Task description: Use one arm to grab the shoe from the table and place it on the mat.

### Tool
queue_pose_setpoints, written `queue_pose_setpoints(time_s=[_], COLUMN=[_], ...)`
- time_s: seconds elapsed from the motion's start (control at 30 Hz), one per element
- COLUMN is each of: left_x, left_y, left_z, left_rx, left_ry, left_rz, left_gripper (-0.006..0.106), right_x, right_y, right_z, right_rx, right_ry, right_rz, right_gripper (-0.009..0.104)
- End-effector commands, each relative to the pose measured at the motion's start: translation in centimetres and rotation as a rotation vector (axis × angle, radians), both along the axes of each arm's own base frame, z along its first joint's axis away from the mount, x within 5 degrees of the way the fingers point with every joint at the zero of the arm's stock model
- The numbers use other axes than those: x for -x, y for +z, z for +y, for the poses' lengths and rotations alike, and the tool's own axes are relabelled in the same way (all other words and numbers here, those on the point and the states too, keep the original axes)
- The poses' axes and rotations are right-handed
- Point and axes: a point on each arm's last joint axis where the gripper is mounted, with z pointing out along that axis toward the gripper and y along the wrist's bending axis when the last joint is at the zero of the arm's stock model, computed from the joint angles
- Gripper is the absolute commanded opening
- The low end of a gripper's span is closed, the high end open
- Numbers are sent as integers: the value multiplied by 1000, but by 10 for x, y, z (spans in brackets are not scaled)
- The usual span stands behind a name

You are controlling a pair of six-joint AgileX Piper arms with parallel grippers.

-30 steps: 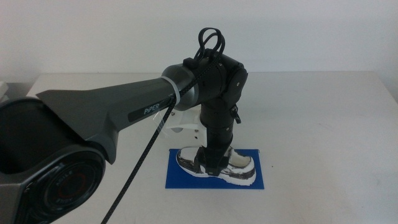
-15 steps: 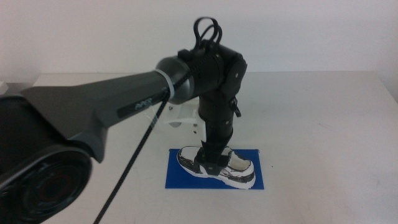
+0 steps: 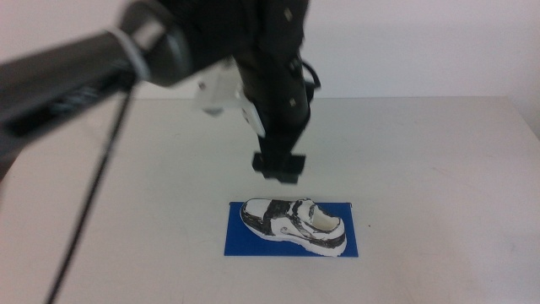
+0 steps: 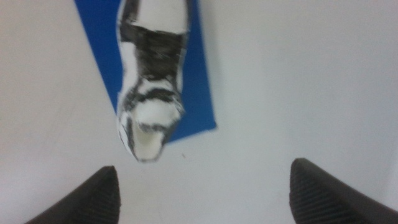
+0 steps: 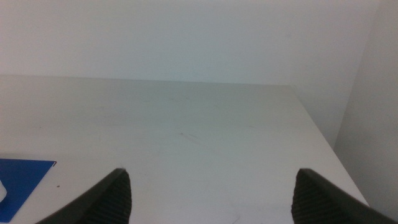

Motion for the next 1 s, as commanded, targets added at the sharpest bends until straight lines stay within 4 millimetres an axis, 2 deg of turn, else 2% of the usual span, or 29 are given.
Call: queue_pose_setpoints(time_s=[0.0,0.13,0.3,0.47,0.57,0.67,0.77,0.87,0.97], left_x=[22,26,25,32,37,38,48,58,71], left_y=[49,76,106,130,141,147,149,149,138], left_z=[22,45,78,97,107,120,137,157,178], left_rx=[4,-163,-608,-981,-1112,-1138,-1069,-1034,-1042], left_ry=[-34,-188,-550,-959,-1078,-1052,-1065,-1119,-1093], left_rz=[-63,-263,-506,-568,-575,-568,-601,-757,-941], left_gripper=[94,94,94,94,94,94,94,94,94], right_x=[2,2,2,2,2,2,2,2,2], right_y=[12,12,12,12,12,12,12,12,12], right_z=[0,0,0,0,0,0,0,0,0], right_rx=[24,24,24,24,24,24,24,24,24], right_ry=[0,0,0,0,0,0,0,0,0], right_rz=[-109,-109,-109,-109,-109,-109,-109,-109,-109], right_gripper=[66,66,66,66,66,66,66,66,66])
